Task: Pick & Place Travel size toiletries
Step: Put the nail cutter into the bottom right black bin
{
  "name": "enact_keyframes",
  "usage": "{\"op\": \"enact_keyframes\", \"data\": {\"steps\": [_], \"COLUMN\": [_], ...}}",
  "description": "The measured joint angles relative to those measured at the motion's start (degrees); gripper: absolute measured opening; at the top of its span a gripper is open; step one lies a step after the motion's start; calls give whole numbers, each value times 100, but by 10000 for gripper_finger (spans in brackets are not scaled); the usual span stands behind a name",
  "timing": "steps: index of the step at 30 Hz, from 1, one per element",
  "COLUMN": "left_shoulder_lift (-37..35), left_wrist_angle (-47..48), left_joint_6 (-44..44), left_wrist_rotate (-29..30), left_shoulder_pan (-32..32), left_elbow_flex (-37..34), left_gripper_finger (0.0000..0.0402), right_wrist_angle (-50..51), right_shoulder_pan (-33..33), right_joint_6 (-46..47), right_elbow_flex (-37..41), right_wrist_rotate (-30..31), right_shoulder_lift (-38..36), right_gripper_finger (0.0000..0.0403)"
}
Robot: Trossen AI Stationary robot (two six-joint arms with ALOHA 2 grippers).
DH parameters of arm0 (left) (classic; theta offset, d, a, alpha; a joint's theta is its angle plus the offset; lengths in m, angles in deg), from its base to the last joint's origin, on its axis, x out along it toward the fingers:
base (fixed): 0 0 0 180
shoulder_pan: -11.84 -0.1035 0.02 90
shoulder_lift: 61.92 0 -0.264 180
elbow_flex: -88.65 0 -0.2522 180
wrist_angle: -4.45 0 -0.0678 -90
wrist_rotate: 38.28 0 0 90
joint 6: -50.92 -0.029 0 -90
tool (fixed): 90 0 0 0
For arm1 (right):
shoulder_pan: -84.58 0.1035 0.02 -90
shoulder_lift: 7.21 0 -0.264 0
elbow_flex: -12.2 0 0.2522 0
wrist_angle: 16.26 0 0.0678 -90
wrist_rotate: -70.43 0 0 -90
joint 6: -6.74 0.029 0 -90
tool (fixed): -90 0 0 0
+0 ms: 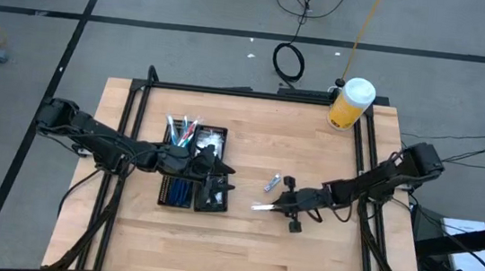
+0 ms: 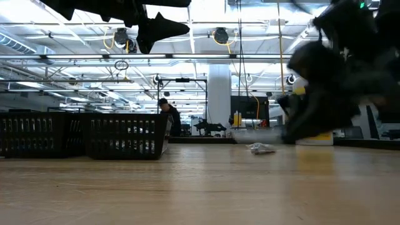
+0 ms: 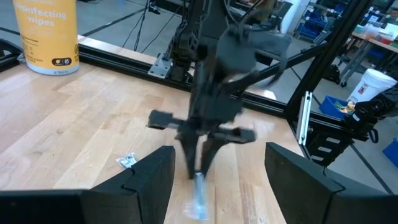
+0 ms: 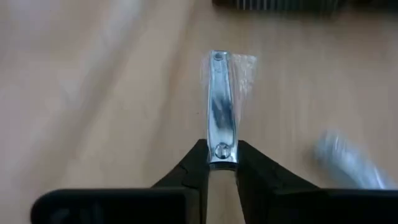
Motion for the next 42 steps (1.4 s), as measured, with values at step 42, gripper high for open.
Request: {"op": "enact_keyframes", "data": {"steps": [42], "left_shoulder_lift": [3032], "left_wrist_angle": [-3455], "left_joint_6": [-2008], "left_wrist_rotate": [-313], "left_shoulder_pan": [87], "left_elbow_flex": [1590], "left_gripper_finger": [246], "right_wrist_angle": [-4547], "right_shoulder_pan": [719], "right_joint_6": [-1137], "right_elbow_flex": [616], "right_wrist_rotate": [1458], "right_shoulder_lift": [-1037], "right_gripper_finger": [43]}}
